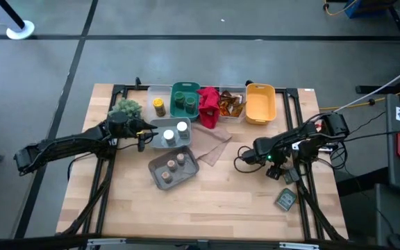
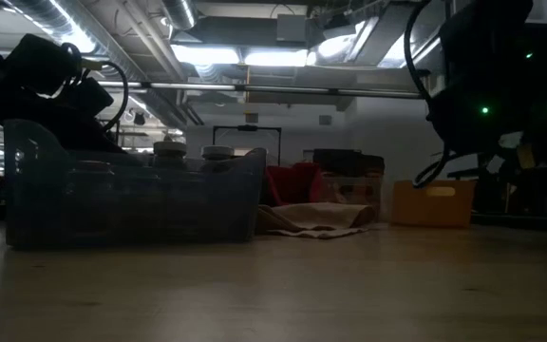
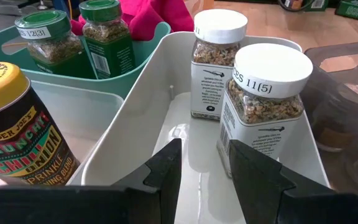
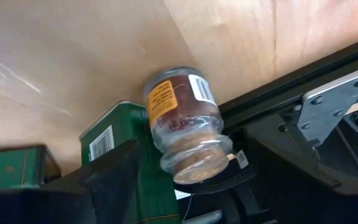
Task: Sort spices by type
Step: Put the brown seasoning bottle into the black bin
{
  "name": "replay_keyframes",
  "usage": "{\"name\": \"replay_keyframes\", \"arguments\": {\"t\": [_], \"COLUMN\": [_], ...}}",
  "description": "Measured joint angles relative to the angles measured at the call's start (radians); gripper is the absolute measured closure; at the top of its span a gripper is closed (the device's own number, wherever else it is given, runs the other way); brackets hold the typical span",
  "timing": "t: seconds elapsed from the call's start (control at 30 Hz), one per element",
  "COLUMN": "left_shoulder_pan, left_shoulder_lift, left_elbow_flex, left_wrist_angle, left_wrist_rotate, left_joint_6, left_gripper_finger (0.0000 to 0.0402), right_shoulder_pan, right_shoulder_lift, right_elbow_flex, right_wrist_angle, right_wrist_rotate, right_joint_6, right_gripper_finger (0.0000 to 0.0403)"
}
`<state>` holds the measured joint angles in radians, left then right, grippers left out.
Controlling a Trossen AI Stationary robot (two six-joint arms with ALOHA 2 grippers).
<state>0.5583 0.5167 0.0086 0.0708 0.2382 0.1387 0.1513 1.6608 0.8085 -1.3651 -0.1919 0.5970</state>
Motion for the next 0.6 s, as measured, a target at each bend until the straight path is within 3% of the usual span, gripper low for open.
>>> {"name": "replay_keyframes", "arguments": {"t": [0.6], "left_shoulder_pan": [0.000], "left_shoulder_lift": [0.000], "left_elbow_flex": [0.000], "left_wrist_angle": [0.000], "left_wrist_rotate": [0.001], "left_joint_6": [0.000], "left_gripper_finger": [0.0274], "right_shoulder_pan": [0.000], "right_shoulder_lift": [0.000], "right_elbow_flex": [-0.018], "right_wrist_angle": [0.042], "right_wrist_rotate": [-0.002], "right_joint_6": [-0.007], "right_gripper_finger": [0.0100]}}
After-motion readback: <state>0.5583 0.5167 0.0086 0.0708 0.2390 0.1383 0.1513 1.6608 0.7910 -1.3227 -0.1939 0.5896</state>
